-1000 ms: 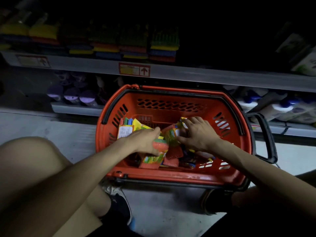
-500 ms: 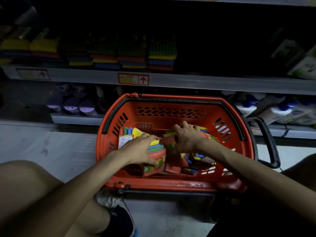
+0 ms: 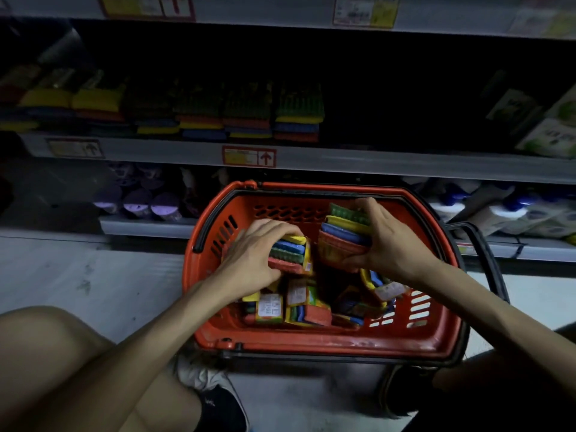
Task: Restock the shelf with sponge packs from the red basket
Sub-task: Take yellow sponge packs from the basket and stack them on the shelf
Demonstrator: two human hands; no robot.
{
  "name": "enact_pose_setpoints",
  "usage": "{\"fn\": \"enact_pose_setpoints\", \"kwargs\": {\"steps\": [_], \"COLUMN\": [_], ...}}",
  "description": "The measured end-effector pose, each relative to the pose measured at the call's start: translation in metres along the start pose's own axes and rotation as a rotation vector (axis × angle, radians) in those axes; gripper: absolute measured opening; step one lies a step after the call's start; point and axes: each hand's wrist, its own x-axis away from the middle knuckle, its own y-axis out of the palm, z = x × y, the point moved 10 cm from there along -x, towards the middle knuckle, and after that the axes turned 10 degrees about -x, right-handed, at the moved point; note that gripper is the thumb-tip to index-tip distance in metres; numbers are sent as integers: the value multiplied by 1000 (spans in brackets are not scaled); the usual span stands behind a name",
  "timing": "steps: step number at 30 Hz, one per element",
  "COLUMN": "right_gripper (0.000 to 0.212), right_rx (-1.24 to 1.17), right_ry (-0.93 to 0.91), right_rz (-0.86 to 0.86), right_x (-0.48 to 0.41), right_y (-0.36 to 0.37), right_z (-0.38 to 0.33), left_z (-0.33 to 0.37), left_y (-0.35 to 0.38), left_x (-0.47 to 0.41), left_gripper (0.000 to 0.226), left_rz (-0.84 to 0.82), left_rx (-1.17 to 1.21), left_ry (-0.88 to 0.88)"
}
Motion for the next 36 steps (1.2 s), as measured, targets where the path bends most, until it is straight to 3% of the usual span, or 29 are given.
{"fn": "enact_pose_setpoints", "kwargs": {"steps": [6,12,16,18,23,28,31,36], "right_gripper": [92,80,76,78,83,81,80,79], "right_rx": [-105,-441,-601,-657,-762,-825,-846,-811], "right_ry": [73,274,366,386,420,414,371,275], "right_rz": [72,93,132,144,115,76,31,1], "right_x": [14,19,22,23,21,21,22,21], "right_y": [-22,-26,-30,-30,-20,-6,-4,-3], "right_z": [19,48,59,59,54,48,39,24], "left_z": [-8,-28,-25,-14,18,42,42,34], "left_y": [8,33,34,35,22,29,28,25], "left_x": [6,13,8,4,-13,-21,-23,-25], "left_gripper": [80,81,71,72,73,70,90,84], "left_rz": [-44,-153,-146,-145,-54,-140,-111,-58], "left_rx": [-2,57,-21,55,179,466,452,415], "left_ry": [-90,-281,-246,-244,-206,-217,-237,-235]}}
